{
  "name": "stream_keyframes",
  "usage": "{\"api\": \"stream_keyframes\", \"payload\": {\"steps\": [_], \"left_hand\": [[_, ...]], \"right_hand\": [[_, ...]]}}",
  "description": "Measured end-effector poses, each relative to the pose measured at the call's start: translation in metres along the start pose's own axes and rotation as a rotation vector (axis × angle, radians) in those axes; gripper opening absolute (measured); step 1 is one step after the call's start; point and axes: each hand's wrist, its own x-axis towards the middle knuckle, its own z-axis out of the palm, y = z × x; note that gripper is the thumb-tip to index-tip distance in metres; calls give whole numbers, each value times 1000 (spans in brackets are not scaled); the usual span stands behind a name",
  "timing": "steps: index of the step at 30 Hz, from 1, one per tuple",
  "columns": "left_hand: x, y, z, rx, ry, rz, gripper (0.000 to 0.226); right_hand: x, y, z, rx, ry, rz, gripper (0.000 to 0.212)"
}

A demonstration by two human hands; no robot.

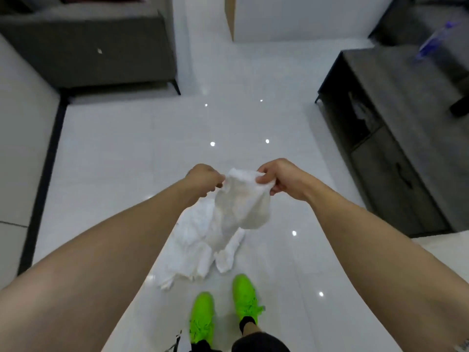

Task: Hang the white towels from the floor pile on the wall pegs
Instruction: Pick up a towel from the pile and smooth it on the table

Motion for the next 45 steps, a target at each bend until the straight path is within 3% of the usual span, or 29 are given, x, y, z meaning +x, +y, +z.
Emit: {"api": "stream_keyframes", "payload": {"steps": [4,9,12,16,21,23,26,28,30,36,39,42,45], "left_hand": [[-43,91,-31,-18,46,218,13],[-91,154,-4,125,-87,263,48],[-118,182,32,-4,-118,311,36],[-157,237,80,-13,-39,551,21],[-227,316,164,103,-162,833,21],[-258,344,207,212,-250,949,23],[-308,384,272,323,-447,1085,22],[-337,409,312,379,-534,1135,20],[-360,433,352,426,-551,1188,18],[-367,487,458,565,-483,1304,23],[-350,516,513,658,-411,1395,17],[-328,550,569,694,-368,1462,16],[-301,597,614,619,-266,1473,22]], "right_hand": [[-72,-44,-24,-7,134,-93,10],[-159,-75,-65,107,311,-267,6],[-208,-73,-96,124,408,-317,6],[-268,-40,-140,117,445,-272,8],[-340,3,-205,-176,512,-76,35],[-370,16,-235,-104,520,-183,48],[-418,40,-279,241,402,-515,54],[-450,60,-306,352,375,-601,59],[-478,82,-332,383,414,-583,58],[-544,146,-410,441,534,-513,30],[-560,167,-454,471,704,-496,7],[-564,195,-504,424,857,-437,19],[-567,227,-560,261,924,-228,25]]}}
